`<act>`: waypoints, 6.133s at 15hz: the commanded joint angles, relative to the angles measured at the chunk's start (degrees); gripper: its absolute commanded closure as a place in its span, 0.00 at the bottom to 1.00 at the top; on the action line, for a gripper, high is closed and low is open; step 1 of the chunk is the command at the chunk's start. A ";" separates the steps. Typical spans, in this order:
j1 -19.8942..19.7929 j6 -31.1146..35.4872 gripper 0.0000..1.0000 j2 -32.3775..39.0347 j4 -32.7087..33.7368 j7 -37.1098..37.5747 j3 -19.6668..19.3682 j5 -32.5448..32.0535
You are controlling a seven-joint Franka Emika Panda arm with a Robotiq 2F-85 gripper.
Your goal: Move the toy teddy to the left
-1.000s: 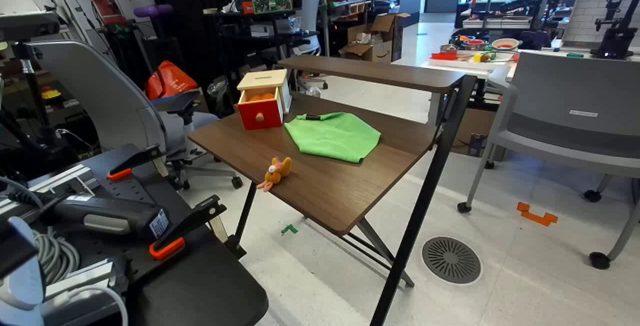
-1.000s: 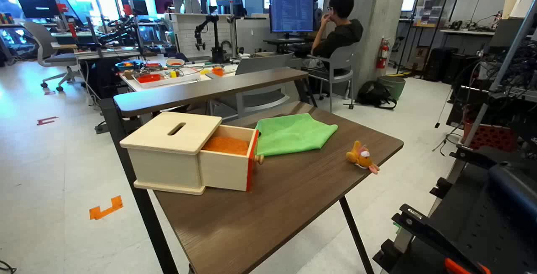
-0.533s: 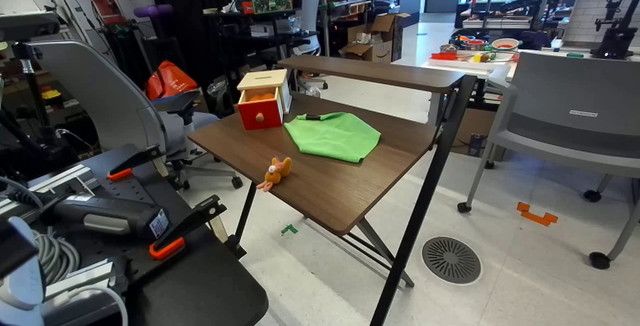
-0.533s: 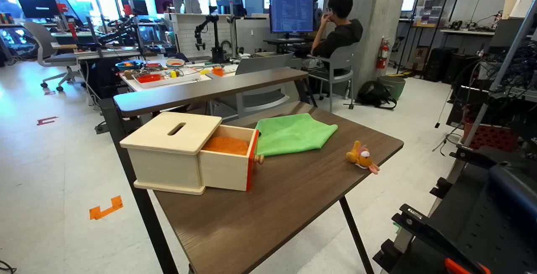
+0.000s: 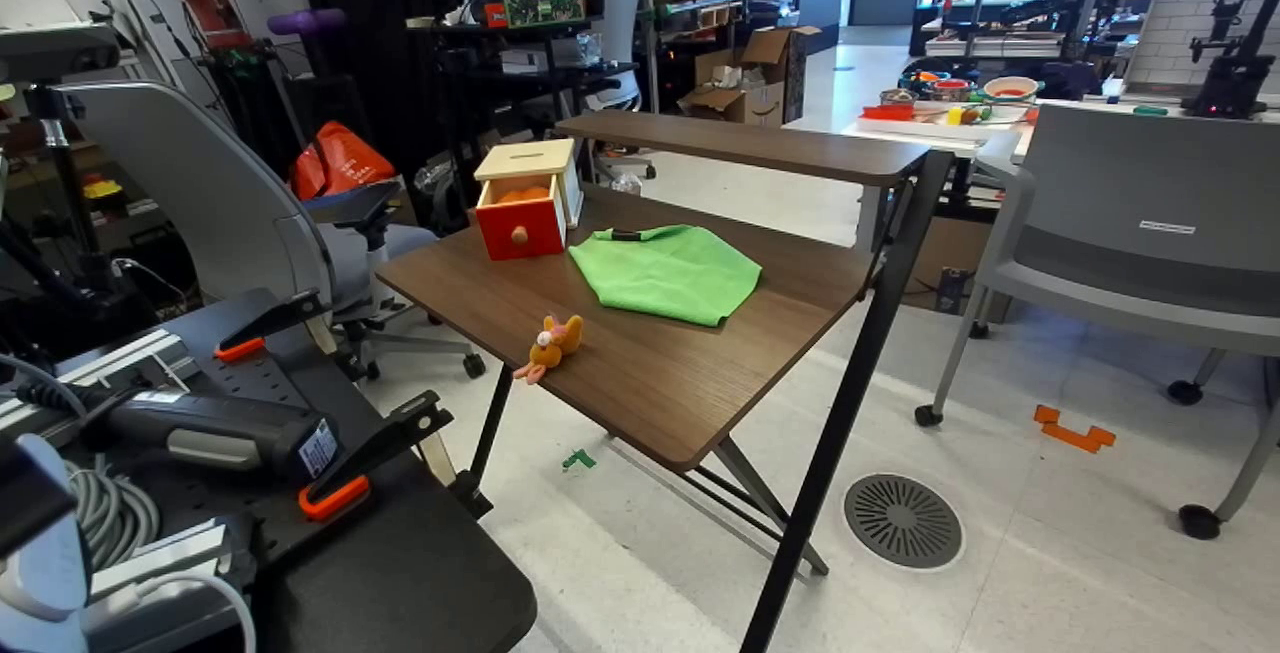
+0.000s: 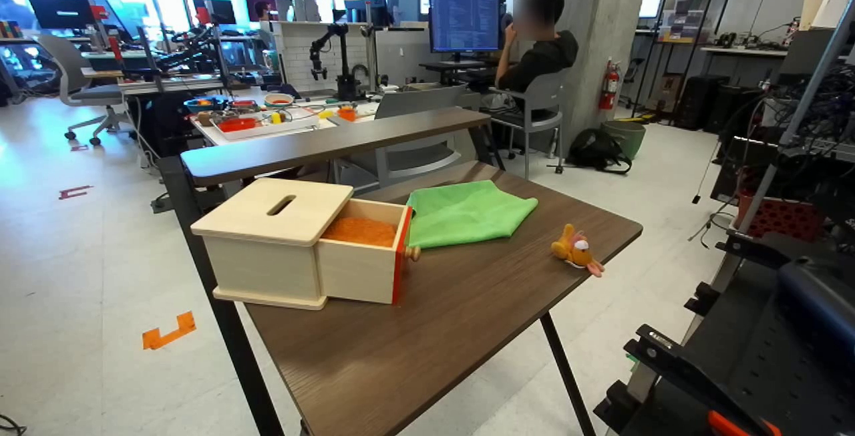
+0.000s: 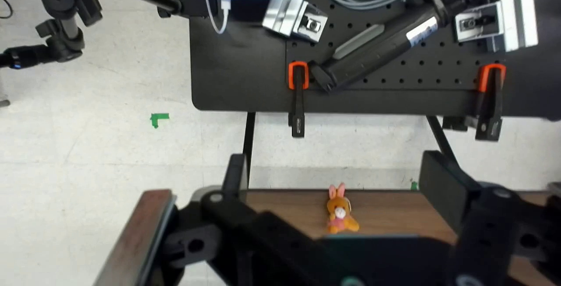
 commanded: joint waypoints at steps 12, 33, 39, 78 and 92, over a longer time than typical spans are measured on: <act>2.66 54.18 0.00 39.72 -0.84 21.25 6.63 5.15; 5.89 63.60 0.00 65.44 15.07 21.15 8.67 13.07; 6.23 62.41 0.00 72.54 21.92 20.98 7.47 12.91; 13.32 67.73 0.64 76.64 27.68 18.36 28.57 19.10; 10.63 69.75 0.00 71.33 23.98 18.11 29.61 20.69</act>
